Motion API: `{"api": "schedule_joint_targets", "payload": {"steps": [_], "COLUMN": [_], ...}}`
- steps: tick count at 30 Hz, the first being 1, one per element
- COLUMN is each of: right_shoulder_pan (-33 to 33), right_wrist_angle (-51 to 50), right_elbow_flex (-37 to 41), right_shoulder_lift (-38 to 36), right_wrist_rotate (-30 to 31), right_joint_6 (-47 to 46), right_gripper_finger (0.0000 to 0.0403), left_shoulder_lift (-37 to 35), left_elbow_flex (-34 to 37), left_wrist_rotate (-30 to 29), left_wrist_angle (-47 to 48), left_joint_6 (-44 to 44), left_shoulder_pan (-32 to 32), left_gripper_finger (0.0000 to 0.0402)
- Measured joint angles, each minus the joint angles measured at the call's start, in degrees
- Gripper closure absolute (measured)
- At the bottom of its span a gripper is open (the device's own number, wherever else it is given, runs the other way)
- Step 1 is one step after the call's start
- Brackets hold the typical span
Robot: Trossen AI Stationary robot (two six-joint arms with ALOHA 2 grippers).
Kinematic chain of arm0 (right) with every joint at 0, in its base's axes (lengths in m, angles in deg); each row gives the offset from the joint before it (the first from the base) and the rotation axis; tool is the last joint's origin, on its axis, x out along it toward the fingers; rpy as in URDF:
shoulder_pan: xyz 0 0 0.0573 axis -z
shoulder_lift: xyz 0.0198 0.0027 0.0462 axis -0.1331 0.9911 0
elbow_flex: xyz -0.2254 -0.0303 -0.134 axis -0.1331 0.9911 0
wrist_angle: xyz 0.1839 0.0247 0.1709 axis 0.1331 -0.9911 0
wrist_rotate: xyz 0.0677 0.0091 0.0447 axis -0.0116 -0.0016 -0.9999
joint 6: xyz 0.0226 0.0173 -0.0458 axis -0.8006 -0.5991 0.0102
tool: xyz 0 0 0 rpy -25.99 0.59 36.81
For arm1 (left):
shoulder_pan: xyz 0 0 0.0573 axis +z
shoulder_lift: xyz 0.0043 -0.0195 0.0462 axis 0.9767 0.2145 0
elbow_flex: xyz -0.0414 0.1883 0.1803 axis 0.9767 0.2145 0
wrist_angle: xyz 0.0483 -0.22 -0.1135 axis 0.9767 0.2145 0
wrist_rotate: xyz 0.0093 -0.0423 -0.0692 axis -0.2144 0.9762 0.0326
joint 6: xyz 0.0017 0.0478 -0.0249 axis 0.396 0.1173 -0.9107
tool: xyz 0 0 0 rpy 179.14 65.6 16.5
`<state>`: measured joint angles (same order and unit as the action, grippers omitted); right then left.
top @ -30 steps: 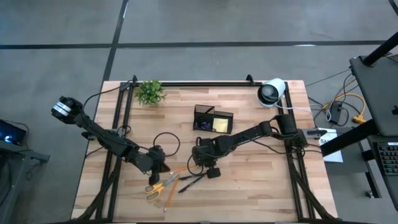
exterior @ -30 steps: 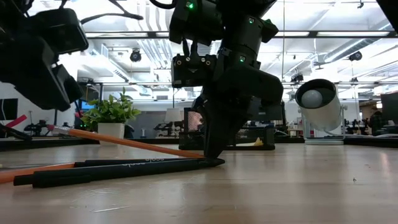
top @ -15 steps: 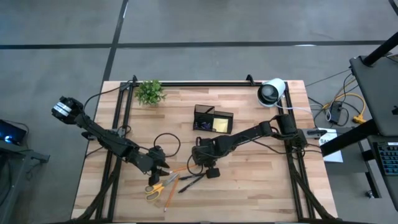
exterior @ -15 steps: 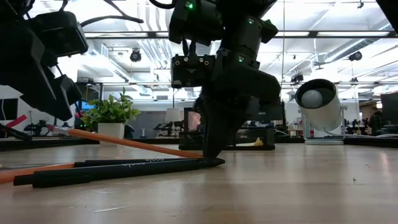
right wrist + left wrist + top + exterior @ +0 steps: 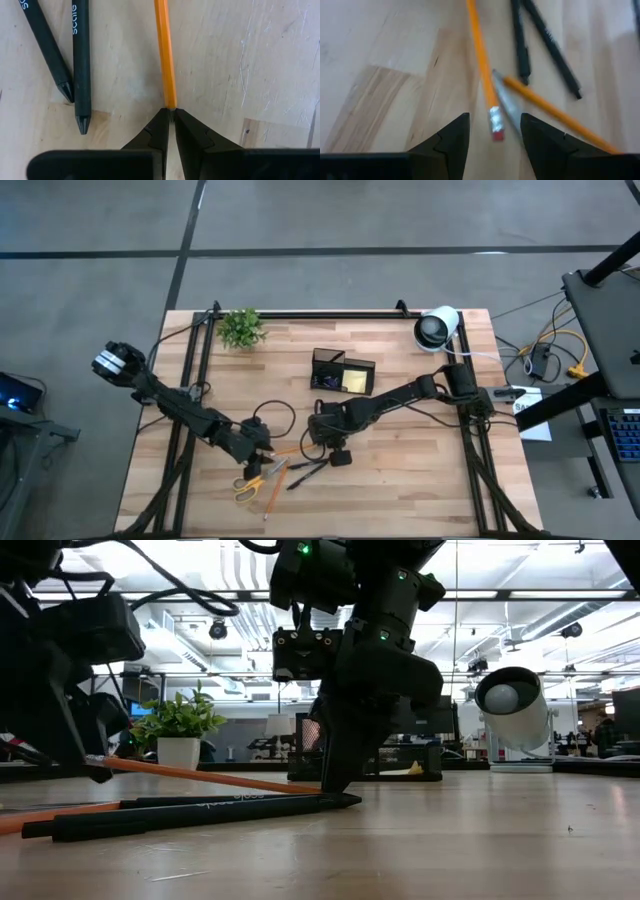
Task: Pick and place office supplies into organizer
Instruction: Put the top orange pencil into the black desk organizer
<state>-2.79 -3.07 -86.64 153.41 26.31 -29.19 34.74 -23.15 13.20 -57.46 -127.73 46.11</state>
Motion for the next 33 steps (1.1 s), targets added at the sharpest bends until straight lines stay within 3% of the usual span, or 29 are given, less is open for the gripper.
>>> {"api": "schedule_joint_targets", "payload": {"steps": [6,18,29,33], "right_shoulder_pan": [0.0,0.0,-0.1,-0.1], "right_wrist_angle": [0.0,0.1,-0.7,-2.0], "right_elbow_flex": [0.0,0.0,0.1,0.2], "right_shoulder_lift": [0.0,0.0,-0.8,-3.3], "right_wrist_rotate": [0.0,0.0,0.3,4.0], "right_joint_6": [0.0,-0.1,-1.1,-3.8], "right_gripper_finger": [0.038,0.038,0.038,0.038], "left_shoulder_lift": [0.0,0.7,2.8,0.6], "left_elbow_flex": [0.0,0.0,-0.6,-1.8], "left_wrist_rotate": [-1.3,-1.1,0.1,-1.6], "left_wrist_angle": [-0.6,0.6,0.9,5.9], "left_joint_6": [0.0,0.3,1.9,3.2], "left_shoulder_pan": [0.0,0.0,0.1,0.6], "left_gripper_finger": [0.0248,0.0351,0.0392,0.0396]}}
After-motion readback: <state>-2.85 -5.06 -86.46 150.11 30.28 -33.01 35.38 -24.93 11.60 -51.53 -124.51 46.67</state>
